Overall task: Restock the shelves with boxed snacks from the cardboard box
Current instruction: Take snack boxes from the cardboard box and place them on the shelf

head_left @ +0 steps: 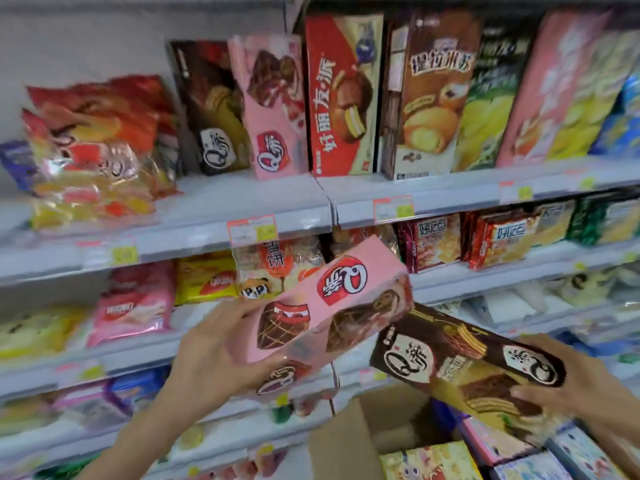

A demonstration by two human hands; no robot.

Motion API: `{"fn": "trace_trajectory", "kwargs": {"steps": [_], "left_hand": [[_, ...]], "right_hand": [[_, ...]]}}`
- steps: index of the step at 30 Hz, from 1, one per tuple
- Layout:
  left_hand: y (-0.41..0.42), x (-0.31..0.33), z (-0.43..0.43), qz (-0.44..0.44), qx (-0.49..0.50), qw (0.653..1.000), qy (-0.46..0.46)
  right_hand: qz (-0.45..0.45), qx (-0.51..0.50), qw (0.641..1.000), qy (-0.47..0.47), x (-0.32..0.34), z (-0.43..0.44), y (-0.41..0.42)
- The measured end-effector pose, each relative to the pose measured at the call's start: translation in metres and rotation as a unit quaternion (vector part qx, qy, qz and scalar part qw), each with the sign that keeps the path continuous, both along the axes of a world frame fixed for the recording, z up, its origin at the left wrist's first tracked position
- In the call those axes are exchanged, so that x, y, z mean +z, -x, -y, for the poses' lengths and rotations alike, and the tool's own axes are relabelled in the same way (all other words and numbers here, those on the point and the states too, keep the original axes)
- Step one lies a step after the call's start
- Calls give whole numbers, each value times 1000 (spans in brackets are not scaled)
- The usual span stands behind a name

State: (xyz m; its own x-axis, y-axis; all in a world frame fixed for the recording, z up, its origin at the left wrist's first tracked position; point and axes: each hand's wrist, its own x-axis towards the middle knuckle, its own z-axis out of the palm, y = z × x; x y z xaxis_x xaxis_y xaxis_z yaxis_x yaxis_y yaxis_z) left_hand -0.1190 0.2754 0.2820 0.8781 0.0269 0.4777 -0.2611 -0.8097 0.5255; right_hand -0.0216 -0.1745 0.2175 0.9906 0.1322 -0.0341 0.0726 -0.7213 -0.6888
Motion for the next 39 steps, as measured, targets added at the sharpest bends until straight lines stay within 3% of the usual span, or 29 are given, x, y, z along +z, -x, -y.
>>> {"fn": "trace_trajectory", "kwargs": {"steps": [7, 10, 20, 24, 29, 33, 36, 37, 39], "left_hand": [[-4, 84, -53, 123, 18, 977, 174], [-43, 116, -68, 164, 61, 960, 220], [-149, 140, -34, 200, 23, 977, 66], [-187, 135, -39, 136, -18, 988, 72], [-224, 124, -61, -34, 26, 972, 229], [-245, 119, -82, -97, 96, 982, 130], [-234, 132, -83, -73, 138, 985, 75], [-216, 140, -77, -34, 125, 986, 106], [-173, 150, -66, 18, 67, 964, 258]], "right_hand": [[62, 50, 990, -113, 70, -53, 10], [87, 68, 988, -111, 101, -78, 18], [143, 94, 981, -93, 133, -115, 22], [150, 98, 978, -103, 136, -113, 25], [137, 78, 979, -131, 133, -106, 27], [123, 71, 978, -151, 137, -109, 26], [125, 90, 970, -187, 147, -127, 23], [130, 101, 966, -199, 152, -136, 20], [144, 115, 955, -232, 161, -159, 14]]}}
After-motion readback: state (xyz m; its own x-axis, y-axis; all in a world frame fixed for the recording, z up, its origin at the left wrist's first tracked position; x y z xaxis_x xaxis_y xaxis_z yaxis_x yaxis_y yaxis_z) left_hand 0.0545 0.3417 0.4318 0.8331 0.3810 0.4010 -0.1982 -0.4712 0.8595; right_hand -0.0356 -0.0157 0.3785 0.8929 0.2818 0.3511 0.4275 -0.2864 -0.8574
